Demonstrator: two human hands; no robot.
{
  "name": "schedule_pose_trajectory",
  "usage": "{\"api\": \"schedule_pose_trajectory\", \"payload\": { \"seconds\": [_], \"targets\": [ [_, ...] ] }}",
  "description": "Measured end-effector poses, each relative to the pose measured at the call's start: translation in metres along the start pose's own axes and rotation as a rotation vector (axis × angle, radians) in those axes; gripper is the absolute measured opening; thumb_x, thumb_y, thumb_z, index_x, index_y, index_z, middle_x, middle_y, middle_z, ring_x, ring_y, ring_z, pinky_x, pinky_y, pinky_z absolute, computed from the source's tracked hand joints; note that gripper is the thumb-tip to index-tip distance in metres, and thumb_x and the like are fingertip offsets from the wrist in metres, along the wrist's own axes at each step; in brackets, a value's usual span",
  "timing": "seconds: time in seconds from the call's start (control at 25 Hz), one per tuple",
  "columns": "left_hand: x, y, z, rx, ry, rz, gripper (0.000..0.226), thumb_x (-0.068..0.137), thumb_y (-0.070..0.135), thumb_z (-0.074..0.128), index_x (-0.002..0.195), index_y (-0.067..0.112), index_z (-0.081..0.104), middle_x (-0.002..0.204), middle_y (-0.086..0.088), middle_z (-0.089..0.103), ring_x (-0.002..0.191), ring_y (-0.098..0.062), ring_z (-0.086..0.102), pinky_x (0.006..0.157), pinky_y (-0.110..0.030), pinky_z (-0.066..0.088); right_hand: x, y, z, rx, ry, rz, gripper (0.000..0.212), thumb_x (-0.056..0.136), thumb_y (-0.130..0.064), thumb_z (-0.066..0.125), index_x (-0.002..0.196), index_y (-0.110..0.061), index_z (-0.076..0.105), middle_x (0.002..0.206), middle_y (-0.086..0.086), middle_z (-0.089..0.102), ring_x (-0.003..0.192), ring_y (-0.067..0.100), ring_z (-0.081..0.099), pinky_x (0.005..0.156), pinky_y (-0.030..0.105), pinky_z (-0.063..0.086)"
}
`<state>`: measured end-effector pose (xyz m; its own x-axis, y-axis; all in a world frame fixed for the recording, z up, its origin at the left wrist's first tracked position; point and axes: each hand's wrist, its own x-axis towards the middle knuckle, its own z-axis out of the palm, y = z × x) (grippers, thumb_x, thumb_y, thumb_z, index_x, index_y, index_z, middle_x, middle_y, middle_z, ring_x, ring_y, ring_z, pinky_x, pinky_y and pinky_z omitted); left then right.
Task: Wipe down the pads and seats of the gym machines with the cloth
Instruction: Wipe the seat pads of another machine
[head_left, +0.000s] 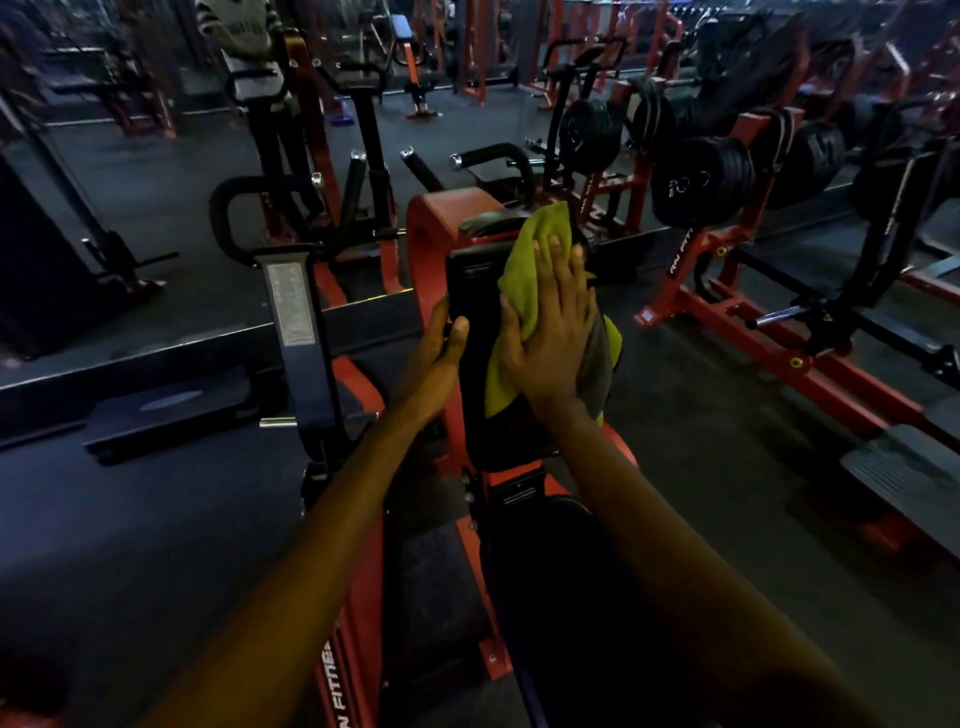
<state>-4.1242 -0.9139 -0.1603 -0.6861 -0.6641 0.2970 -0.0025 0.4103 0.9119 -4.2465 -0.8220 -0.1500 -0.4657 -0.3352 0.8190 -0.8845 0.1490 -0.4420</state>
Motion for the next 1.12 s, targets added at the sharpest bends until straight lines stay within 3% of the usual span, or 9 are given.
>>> {"api": "schedule_pose_trajectory", "payload": {
  "seconds": [0.08,0.16,0.24,0.36,0.48,0.6,0.88,0.96,1.12],
  "targets": [
    [-0.002,0.004,0.005,0.005,0.015,-0.028,0.042,0.108,0.037,0.034,0.149,0.039,0.027,0.142,0.022,0.043,0.125,0.012,0.046,0.108,-0.020,0.036,-0.013,0.025,-0.008,0.039,-0.010,0.062,0.063,0.103,-0.042,0.048,0.157,-0.011,0.035,0.164,0.011,0.032,0.154,0.028,0.024,0.120,0.055,0.029],
    [-0.004,0.005,0.008,0.007,0.035,-0.029,0.044,0.108,0.037,0.032,0.152,0.034,0.026,0.147,0.016,0.040,0.133,0.005,0.042,0.114,-0.022,0.033,-0.030,0.033,-0.014,0.161,0.029,0.373,0.064,0.105,-0.050,0.044,0.159,-0.018,0.029,0.165,0.003,0.031,0.153,0.019,0.028,0.116,0.051,0.036],
    [-0.007,0.007,0.011,0.017,0.034,-0.022,0.048,0.107,0.041,0.031,0.153,0.030,0.027,0.152,0.013,0.038,0.135,0.004,0.041,0.117,-0.023,0.033,-0.039,0.029,-0.015,0.230,0.057,0.505,0.064,0.105,-0.054,0.042,0.160,-0.022,0.027,0.165,-0.003,0.032,0.151,0.015,0.031,0.114,0.049,0.040],
    [-0.009,0.008,0.013,0.061,0.036,-0.051,0.050,0.109,0.039,0.028,0.157,0.026,0.023,0.151,0.014,0.035,0.130,0.009,0.039,0.110,-0.011,0.033,-0.032,0.022,-0.015,0.206,0.076,0.395,0.060,0.107,-0.037,0.050,0.158,-0.012,0.030,0.165,0.007,0.031,0.152,0.023,0.029,0.117,0.051,0.036],
    [-0.005,-0.001,0.009,0.023,0.049,-0.079,0.065,0.099,0.064,0.034,0.157,0.038,0.023,0.158,0.012,0.036,0.142,-0.005,0.039,0.119,-0.040,0.034,-0.015,0.003,0.002,0.114,0.080,0.204,0.058,0.105,-0.030,0.051,0.157,-0.012,0.033,0.163,0.015,0.033,0.153,0.031,0.025,0.120,0.054,0.028],
    [-0.004,-0.009,0.005,0.000,0.048,-0.101,0.069,0.092,0.074,0.038,0.153,0.045,0.026,0.157,0.009,0.040,0.141,-0.011,0.042,0.115,-0.048,0.039,-0.017,-0.001,0.018,0.041,0.031,0.071,0.060,0.099,-0.039,0.044,0.154,-0.015,0.041,0.163,0.011,0.034,0.154,0.027,0.020,0.120,0.052,0.021],
    [-0.003,-0.011,0.003,-0.026,0.063,-0.170,0.053,0.082,0.082,0.048,0.133,0.072,0.035,0.155,0.008,0.044,0.140,-0.017,0.045,0.113,-0.053,0.039,-0.084,0.031,0.023,0.145,0.085,0.405,0.064,0.103,-0.035,0.048,0.160,-0.022,0.022,0.167,0.009,0.024,0.156,0.027,0.013,0.117,0.064,0.026],
    [-0.006,-0.005,0.005,-0.060,0.062,-0.186,0.057,0.087,0.074,0.049,0.141,0.063,0.034,0.155,0.007,0.044,0.140,-0.017,0.046,0.113,-0.052,0.041,-0.072,0.016,0.023,0.156,0.100,0.371,0.060,0.104,-0.035,0.046,0.159,-0.021,0.026,0.166,0.011,0.025,0.156,0.027,0.013,0.118,0.063,0.024],
    [-0.002,-0.010,-0.012,-0.058,-0.015,-0.209,0.069,0.089,0.070,0.055,0.149,0.039,0.041,0.151,0.003,0.049,0.139,-0.021,0.047,0.113,-0.054,0.039,-0.053,-0.012,0.031,0.074,0.012,0.075,0.057,0.100,-0.039,0.045,0.153,-0.018,0.043,0.163,0.011,0.033,0.155,0.029,0.014,0.122,0.059,0.015]
  ]
}}
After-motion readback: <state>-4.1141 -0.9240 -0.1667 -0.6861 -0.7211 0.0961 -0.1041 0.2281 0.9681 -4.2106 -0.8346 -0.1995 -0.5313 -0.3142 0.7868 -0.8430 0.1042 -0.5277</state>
